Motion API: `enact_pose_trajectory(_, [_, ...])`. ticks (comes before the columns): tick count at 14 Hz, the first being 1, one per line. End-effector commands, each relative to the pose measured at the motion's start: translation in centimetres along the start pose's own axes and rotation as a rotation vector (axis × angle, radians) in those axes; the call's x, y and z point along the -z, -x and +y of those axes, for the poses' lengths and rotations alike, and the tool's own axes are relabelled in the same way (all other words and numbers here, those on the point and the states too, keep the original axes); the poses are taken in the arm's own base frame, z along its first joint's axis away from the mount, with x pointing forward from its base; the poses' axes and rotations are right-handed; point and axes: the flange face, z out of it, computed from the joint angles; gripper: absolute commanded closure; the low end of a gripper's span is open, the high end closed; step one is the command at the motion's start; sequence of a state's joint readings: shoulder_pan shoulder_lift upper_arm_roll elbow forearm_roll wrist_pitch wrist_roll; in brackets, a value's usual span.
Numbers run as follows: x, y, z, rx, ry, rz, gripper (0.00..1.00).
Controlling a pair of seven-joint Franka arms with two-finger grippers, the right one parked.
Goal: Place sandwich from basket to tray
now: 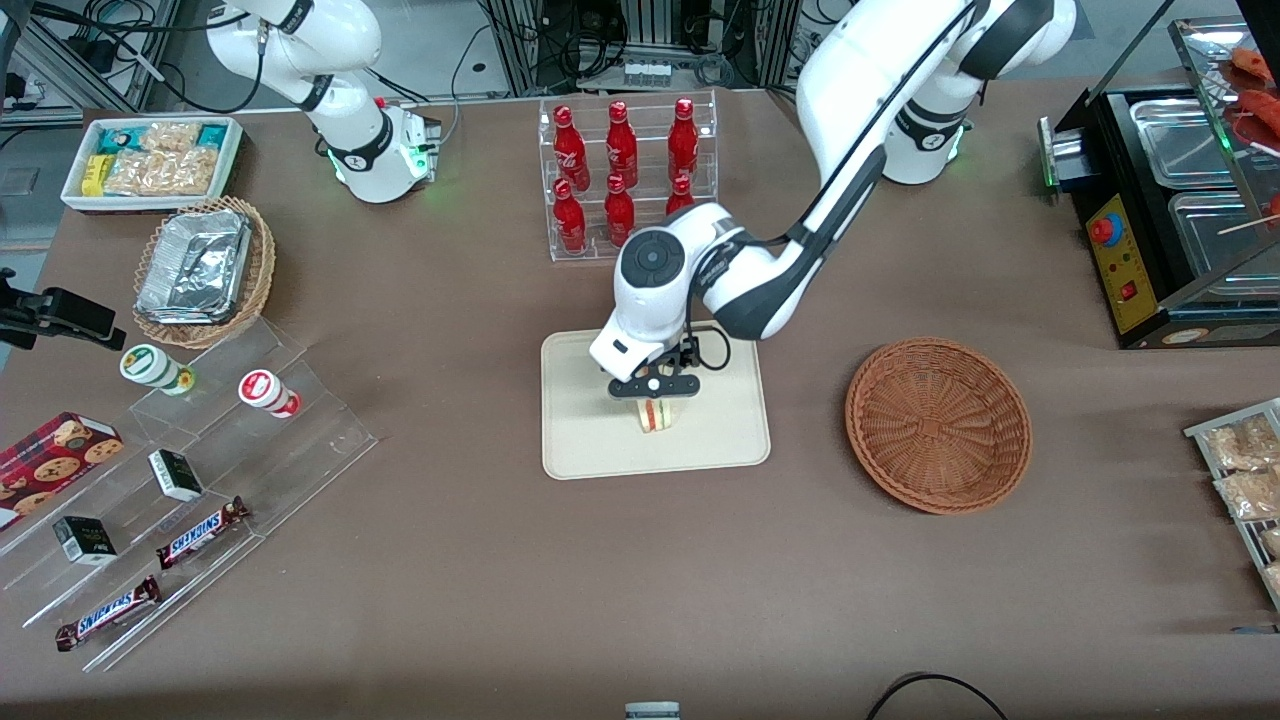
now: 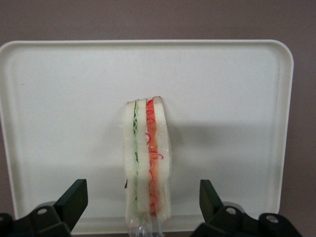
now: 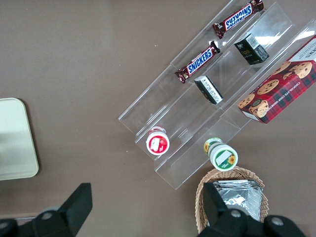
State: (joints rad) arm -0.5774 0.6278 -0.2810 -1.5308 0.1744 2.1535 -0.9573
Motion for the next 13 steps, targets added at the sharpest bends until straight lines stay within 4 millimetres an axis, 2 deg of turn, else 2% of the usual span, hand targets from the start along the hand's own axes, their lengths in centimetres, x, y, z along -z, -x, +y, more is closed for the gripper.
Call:
enact_pose_trajectory(1, [7.4,-0.5,-3.0,0.055,-0.063,0.022,0.00])
enact_pose_trajectory(2, [10.2,-1.4,-4.5,0.083,-0.071,0.032,0.00])
enact_pose_trajectory(4, [14.1,-2.3,-7.5,0.128,-0.114,0.029,0.00])
enact_pose_trajectory(6, [18.4,-4.1,-12.5,0.182,-0.141,0.032,0.00])
enact_pose_trajectory(8, [21.9,-5.9,-17.4,0.151,-0.140,0.041,0.00])
enact_pose_trajectory(11, [25.8,-7.2,-24.1,0.104,-0.100,-0.007,0.00])
enact_pose_trajectory(13, [27.3,-7.1,-27.5,0.021,-0.112,-0.014,0.00])
